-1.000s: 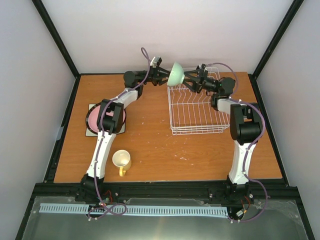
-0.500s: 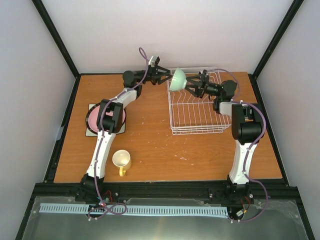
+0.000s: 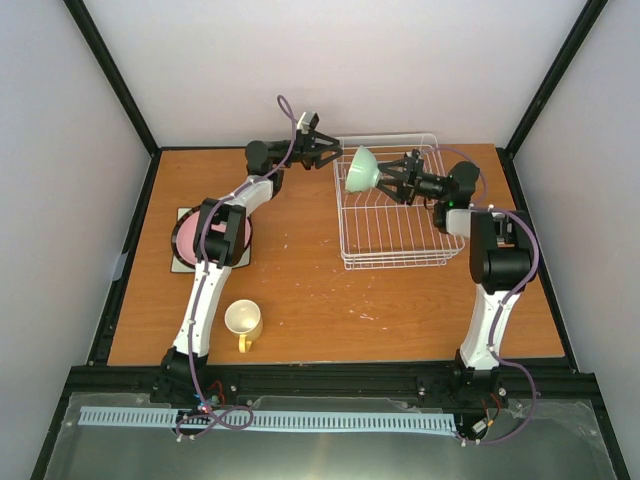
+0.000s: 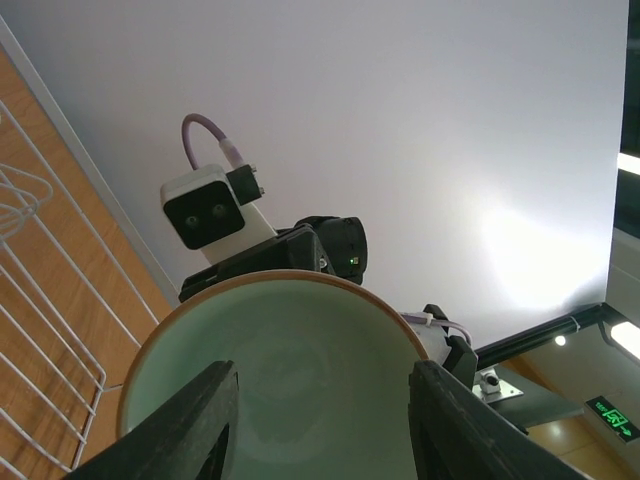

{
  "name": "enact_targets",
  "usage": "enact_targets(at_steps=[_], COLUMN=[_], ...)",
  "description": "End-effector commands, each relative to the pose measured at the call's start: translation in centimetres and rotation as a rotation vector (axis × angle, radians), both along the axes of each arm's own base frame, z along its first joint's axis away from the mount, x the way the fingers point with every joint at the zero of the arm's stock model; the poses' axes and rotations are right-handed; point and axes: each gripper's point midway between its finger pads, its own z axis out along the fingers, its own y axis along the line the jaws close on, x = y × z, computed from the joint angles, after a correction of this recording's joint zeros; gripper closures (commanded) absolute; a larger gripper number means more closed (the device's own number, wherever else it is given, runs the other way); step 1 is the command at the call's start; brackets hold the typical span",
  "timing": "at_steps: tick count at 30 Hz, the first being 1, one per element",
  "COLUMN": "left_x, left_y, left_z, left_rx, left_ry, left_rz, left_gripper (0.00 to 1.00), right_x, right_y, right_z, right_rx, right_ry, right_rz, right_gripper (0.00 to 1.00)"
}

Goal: Load the mixed dishes into the dish rack

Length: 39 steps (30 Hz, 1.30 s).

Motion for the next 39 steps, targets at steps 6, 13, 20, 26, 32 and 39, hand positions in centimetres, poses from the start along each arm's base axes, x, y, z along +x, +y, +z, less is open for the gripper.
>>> enact_targets(at_steps=[6, 13, 20, 26, 32, 39], left_x=[1.2, 1.3, 1.3, 1.0, 0.8, 4.2], left_y=[2.0, 4.2, 5.7, 7.4, 10.2, 14.6], left_z=[-0.2, -0.2, -0.3, -0.6, -0.3, 2.2], left_rx=[0.004, 0.038, 0.06, 0.093, 0.157, 0.422], left_ry=[-0.035, -0.048, -0.051, -0.051, -0.08, -0.216], left_rz=[0.038, 0.061, 0.07, 0.072, 0.096, 0.393], left_gripper=[0.55, 0.58, 0.6, 0.64, 0.69, 0.69], right_x=[-1.6, -2.3, -2.9, -4.0, -4.1, -3.3], right_y=[-1.8, -2.8, -4.3, -6.6, -9.8, -12.7], right_z=[2.1, -1.3, -2.0, -3.5, -4.8, -5.9], right_rx=[-0.054, -0.337, -0.48, -0.689, -0.955, -1.182], right_ry=[-0.102, -0.053, -0.012, 0.053, 0.109, 0.133], right_rz=[-0.037, -0.017, -0.045, -0.079, -0.112, -0.124], right_gripper=[0.97, 0.97, 0.97, 0.97, 0.97, 0.97])
